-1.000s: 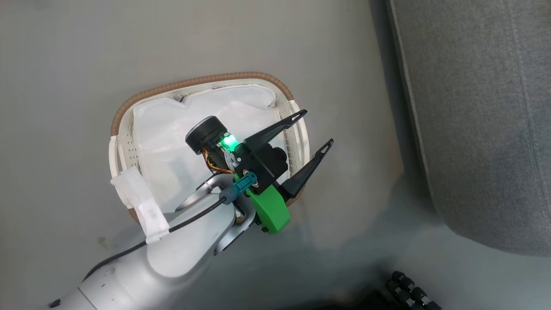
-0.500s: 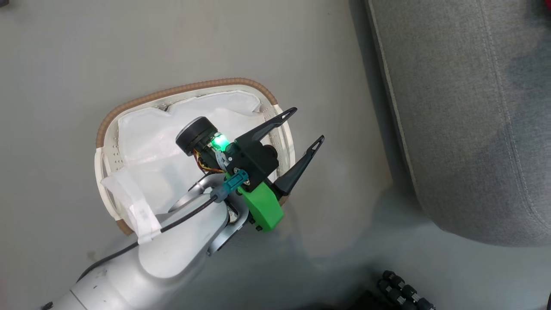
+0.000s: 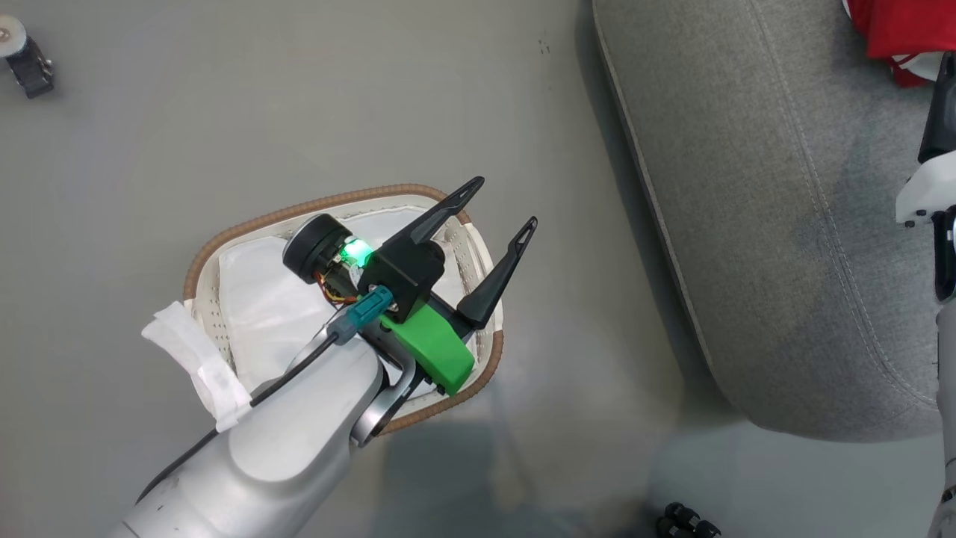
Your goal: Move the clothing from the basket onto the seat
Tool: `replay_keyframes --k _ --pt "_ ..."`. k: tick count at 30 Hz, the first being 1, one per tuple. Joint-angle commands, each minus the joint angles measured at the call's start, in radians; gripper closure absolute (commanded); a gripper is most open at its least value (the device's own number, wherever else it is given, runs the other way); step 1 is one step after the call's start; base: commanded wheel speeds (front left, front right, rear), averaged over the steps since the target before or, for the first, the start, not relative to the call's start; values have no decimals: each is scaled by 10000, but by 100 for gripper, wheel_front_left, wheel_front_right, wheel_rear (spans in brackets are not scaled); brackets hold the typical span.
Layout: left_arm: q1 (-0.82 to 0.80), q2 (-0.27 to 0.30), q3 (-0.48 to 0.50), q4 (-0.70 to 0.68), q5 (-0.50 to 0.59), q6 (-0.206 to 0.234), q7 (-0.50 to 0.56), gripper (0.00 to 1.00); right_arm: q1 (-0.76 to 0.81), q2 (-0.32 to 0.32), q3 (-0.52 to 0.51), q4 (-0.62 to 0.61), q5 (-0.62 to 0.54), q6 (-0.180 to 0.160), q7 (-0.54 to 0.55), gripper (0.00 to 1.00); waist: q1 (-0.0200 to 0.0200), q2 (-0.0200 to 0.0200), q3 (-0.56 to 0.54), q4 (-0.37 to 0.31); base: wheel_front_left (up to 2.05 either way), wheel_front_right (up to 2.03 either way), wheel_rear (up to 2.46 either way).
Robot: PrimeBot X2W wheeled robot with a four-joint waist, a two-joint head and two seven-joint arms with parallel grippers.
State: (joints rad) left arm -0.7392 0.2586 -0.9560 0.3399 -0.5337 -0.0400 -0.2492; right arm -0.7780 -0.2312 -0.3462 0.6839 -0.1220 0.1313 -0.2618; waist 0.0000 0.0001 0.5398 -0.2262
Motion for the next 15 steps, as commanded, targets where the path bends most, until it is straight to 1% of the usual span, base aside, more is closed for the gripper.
replay_keyframes --k 1,8,11,15 --pt "224 -30 116 85 -59 71 -91 0 299 7 125 -201 109 -12 -46 0 0 -1 -478 110 0 0 0" --pt "738 -166 883 300 -237 211 -163 0 873 -30 818 -891 376 -11 -47 0 0 -1 -1475 482 0 0 0" --pt "1147 -265 1457 185 -166 242 -161 0 869 -67 1102 -987 434 -11 -47 0 0 -1 -1953 724 0 0 0" --pt "1731 -379 2286 86 -37 238 -162 0 762 143 1369 -902 492 -11 -46 0 0 -1 -2552 1017 0 0 0"
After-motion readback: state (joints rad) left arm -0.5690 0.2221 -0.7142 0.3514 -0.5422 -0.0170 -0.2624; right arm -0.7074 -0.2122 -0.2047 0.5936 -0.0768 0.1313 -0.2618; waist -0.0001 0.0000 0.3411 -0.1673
